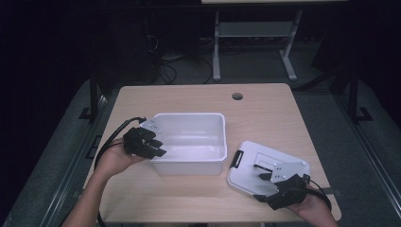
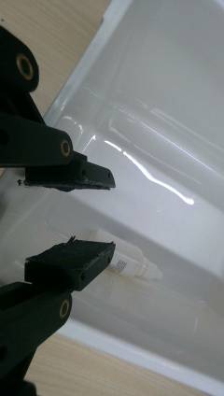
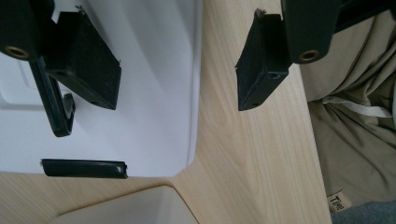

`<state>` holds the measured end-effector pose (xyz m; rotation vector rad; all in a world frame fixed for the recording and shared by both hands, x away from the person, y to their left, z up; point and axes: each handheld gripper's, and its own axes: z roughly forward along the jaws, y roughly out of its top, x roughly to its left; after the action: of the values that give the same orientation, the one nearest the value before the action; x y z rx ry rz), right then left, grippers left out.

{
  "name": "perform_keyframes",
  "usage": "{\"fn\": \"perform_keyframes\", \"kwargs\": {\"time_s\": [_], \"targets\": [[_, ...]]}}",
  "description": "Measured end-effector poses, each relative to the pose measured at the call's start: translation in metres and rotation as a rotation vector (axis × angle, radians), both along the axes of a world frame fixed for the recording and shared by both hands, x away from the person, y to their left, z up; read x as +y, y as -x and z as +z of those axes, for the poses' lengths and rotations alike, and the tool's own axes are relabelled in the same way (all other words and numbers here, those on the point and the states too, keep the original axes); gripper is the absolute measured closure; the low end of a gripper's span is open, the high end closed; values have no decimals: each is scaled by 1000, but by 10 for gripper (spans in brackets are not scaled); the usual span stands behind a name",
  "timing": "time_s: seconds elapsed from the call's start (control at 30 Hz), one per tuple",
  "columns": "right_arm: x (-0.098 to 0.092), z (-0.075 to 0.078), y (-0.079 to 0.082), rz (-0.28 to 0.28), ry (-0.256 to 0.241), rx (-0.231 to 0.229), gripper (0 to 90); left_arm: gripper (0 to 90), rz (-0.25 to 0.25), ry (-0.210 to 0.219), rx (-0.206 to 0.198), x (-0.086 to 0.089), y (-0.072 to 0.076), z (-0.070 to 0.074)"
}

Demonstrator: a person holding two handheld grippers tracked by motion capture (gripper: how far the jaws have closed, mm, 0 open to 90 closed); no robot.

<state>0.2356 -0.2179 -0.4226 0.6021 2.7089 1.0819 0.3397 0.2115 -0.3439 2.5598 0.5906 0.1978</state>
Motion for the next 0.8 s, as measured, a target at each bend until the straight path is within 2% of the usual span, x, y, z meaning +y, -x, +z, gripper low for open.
{"fn": "perform_keyframes", "kwargs": {"time_s": [0.37, 0.47, 0.8], "targets": [[-2, 1, 1, -8, 0, 1, 300, 612, -5, 17, -26, 2, 9, 20], [-1, 1, 1, -8, -1, -1, 300, 609, -6, 6, -36, 5, 13, 26], [-1, 1, 0, -5, 2, -5, 299, 605, 9, 12, -52, 20, 25, 40]]}}
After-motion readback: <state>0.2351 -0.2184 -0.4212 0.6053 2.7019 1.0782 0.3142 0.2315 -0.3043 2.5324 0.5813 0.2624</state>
